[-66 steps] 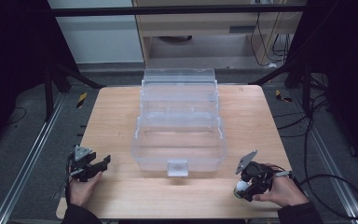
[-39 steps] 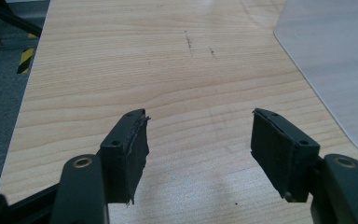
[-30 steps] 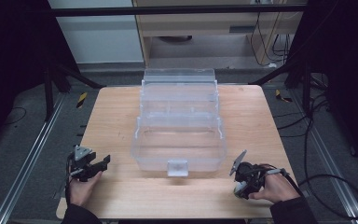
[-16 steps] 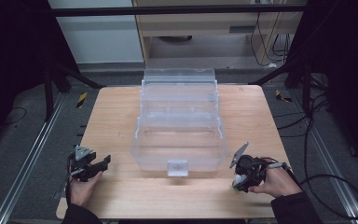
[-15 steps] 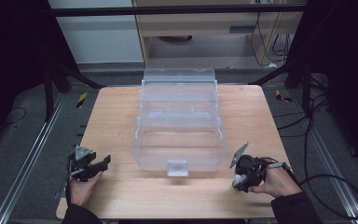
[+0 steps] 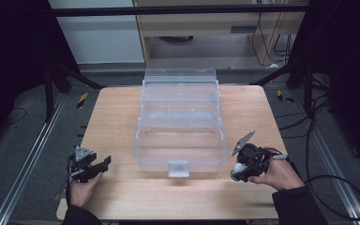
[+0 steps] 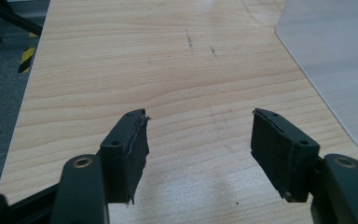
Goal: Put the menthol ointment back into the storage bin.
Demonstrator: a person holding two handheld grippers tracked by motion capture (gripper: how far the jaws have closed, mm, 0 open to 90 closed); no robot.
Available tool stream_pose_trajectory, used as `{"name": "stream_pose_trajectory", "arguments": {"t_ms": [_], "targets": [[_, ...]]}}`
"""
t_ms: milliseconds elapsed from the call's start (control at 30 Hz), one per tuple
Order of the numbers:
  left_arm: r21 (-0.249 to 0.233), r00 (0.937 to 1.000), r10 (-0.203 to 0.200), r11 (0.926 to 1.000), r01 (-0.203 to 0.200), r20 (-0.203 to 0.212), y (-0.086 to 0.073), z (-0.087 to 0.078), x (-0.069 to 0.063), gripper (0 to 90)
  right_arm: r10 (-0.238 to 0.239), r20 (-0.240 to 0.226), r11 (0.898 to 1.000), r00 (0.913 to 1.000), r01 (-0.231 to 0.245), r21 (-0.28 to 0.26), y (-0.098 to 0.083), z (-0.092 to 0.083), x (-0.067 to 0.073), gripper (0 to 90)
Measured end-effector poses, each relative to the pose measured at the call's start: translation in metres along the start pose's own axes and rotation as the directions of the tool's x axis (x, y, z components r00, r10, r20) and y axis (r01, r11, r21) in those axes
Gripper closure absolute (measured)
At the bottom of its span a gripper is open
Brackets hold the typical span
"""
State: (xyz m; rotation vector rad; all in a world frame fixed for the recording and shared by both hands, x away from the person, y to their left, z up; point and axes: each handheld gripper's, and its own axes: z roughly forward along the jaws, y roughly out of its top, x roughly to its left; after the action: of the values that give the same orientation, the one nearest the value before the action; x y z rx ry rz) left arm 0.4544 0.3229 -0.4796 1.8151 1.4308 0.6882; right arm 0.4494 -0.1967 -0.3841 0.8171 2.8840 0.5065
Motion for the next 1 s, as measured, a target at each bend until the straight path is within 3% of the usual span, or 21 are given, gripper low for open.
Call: {"name": "stream_pose_trajectory", "arguments": {"t_ms": [167, 400, 667, 1000], "targets": [[0.005, 1.0, 0.001, 1.0, -0.001, 0.001, 0.0, 0.001, 0.0, 36.1, 0.015, 0.0, 1.0, 0.9999, -0.015, -0.015, 0.003, -0.003, -0.003, 50.4], [0.007, 1.0, 0.001, 1.0, -0.001, 0.0, -0.001, 0.001, 0.0, 36.1, 0.015, 0.013, 0.999, 0.9998, -0.014, -0.048, 0.01, -0.021, -0.005, 50.4], [0.007, 1.0, 0.002, 1.0, -0.002, 0.001, 0.0, 0.001, 0.0, 36.1, 0.008, 0.012, 0.998, 0.9999, -0.007, -0.055, 0.024, -0.04, -0.006, 50.4], [0.006, 1.0, 0.0, 1.0, 0.0, 0.002, -0.001, 0.002, 0.0, 36.1, 0.0, 0.01, 0.998, 0.9999, 0.001, -0.062, 0.04, -0.051, -0.009, 50.4]]}}
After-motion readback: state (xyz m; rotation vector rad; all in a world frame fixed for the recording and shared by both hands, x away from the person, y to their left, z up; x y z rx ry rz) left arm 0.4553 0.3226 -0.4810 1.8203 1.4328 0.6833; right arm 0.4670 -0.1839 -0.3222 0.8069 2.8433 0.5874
